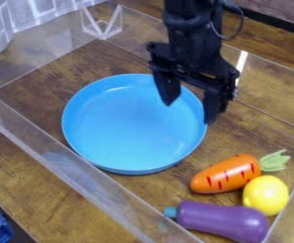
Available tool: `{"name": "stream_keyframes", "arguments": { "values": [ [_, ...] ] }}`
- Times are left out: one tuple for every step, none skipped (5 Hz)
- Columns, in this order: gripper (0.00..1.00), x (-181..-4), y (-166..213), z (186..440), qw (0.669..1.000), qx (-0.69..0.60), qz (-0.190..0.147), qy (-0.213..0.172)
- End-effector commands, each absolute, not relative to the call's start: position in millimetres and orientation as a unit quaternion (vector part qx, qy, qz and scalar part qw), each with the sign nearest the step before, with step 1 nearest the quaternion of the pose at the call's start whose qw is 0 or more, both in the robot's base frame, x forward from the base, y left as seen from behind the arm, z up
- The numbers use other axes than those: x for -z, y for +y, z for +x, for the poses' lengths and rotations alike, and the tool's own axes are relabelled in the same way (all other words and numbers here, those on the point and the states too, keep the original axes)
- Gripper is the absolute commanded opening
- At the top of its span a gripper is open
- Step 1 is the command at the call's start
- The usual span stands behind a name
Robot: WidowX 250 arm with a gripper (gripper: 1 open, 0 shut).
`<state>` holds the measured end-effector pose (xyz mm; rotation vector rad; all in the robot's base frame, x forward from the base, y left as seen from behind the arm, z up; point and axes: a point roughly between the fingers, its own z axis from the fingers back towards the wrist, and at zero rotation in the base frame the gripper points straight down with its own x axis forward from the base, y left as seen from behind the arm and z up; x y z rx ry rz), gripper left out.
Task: Move the carrot to the left side
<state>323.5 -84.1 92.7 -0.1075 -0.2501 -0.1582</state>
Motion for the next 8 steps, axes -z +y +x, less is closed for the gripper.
{"name": "stream_keyframes", "arguments": {
  "values": [
    [1.00,-96.9,-111,337,0.976,0.140,-0.062,-0.157],
    [1.00,-77.2,-136,341,0.973,0.161,-0.060,-0.157],
    [1.00,-56.5,-158,345,0.972,0.172,-0.056,-0.151],
    [1.00,-74.9,-149,334,0.971,0.174,-0.042,-0.159],
    [1.00,-76.2,-146,326,0.968,0.190,-0.040,-0.160],
    [1.00,-67.9,-139,326,0.968,0.190,-0.039,-0.158],
    [1.00,-59.3,-133,328,0.969,0.189,-0.037,-0.157],
    [1.00,-40.5,-131,326,0.971,0.180,-0.036,-0.156]
  ]
}}
